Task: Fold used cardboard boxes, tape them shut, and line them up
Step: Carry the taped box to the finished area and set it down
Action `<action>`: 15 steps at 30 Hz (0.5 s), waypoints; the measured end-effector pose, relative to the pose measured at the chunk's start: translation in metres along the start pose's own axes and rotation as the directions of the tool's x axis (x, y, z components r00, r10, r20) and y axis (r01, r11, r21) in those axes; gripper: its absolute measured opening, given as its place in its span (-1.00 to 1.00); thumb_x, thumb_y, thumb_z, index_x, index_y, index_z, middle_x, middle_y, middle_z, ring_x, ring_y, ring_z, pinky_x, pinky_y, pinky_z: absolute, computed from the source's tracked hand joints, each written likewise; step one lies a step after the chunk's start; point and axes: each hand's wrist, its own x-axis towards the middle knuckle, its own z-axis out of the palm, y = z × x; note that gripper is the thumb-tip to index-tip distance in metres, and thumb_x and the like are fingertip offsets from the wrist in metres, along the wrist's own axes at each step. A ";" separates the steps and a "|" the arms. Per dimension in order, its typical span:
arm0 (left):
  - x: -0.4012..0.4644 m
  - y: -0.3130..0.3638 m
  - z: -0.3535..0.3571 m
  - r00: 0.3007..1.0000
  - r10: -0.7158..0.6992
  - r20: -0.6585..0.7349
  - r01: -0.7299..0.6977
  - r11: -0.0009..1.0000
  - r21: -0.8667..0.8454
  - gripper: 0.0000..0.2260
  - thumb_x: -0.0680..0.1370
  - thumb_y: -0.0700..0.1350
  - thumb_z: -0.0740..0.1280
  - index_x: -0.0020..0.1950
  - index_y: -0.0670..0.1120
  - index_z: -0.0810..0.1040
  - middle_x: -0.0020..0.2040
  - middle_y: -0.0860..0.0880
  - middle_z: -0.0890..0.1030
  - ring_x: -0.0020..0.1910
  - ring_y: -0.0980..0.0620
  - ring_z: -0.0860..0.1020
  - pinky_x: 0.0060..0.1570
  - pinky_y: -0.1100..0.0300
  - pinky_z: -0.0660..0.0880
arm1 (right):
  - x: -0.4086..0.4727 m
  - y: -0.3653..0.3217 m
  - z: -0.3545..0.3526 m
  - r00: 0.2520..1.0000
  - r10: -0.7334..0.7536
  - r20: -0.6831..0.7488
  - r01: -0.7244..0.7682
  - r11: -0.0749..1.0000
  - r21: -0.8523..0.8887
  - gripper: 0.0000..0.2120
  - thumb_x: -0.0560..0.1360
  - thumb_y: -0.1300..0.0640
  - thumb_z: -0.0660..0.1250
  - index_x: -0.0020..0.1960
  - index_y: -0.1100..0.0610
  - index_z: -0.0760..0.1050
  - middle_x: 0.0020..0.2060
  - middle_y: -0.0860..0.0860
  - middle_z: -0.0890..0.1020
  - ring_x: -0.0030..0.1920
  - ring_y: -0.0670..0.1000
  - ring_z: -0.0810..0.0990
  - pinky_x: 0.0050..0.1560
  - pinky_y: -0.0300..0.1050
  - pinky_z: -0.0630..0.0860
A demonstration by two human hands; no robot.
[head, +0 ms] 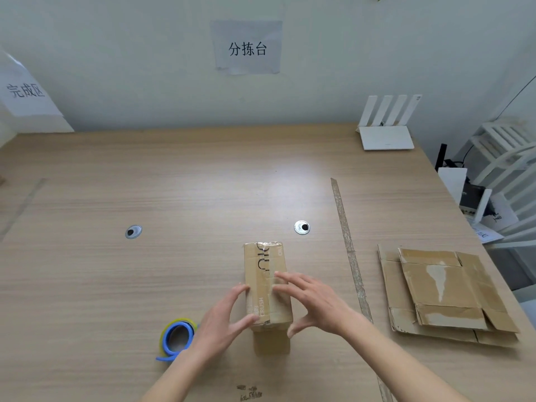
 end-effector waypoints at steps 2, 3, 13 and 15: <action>0.006 0.002 0.005 0.991 -0.128 -0.045 0.119 0.978 -0.172 -0.29 0.44 0.38 0.35 0.52 0.37 0.13 0.39 0.26 0.41 0.30 0.19 0.47 0.29 0.04 0.46 | 0.002 -0.007 0.000 0.968 0.232 -0.099 -0.212 0.961 0.180 -0.14 0.38 -0.48 0.28 0.57 -0.15 0.20 0.59 -0.24 0.13 0.54 -0.16 0.18 0.47 -0.13 0.26; 0.011 0.005 0.007 0.978 -0.203 -0.038 0.185 0.942 -0.281 -0.22 0.41 0.39 0.36 0.55 0.34 0.10 0.39 0.22 0.42 0.29 0.15 0.49 0.29 0.03 0.46 | 0.005 -0.010 0.004 0.916 0.376 -0.137 -0.320 0.894 0.315 -0.21 0.45 -0.40 0.31 0.58 -0.13 0.19 0.57 -0.23 0.19 0.52 -0.17 0.24 0.47 -0.12 0.30; 0.044 0.068 -0.033 0.966 -0.250 -0.061 0.159 0.767 -0.621 -0.16 0.33 -0.26 0.48 0.47 0.31 0.29 0.36 0.12 0.47 0.27 0.19 0.52 0.02 0.23 0.59 | 0.051 -0.042 -0.064 0.835 0.539 0.108 -0.333 0.340 0.880 -0.28 0.41 0.06 0.52 0.47 -0.22 0.31 0.22 -0.03 0.59 0.17 -0.06 0.64 0.17 -0.08 0.60; 0.046 0.087 -0.063 0.971 -0.207 -0.118 0.089 0.774 -0.628 -0.20 0.29 -0.16 0.47 0.45 0.32 0.34 0.34 0.13 0.48 0.30 0.23 0.48 0.10 0.21 0.54 | 0.060 -0.055 -0.111 0.841 0.525 0.133 -0.308 0.262 0.915 -0.42 0.41 -0.23 0.52 0.35 -0.27 0.37 0.18 -0.11 0.61 0.20 -0.04 0.61 0.23 0.02 0.54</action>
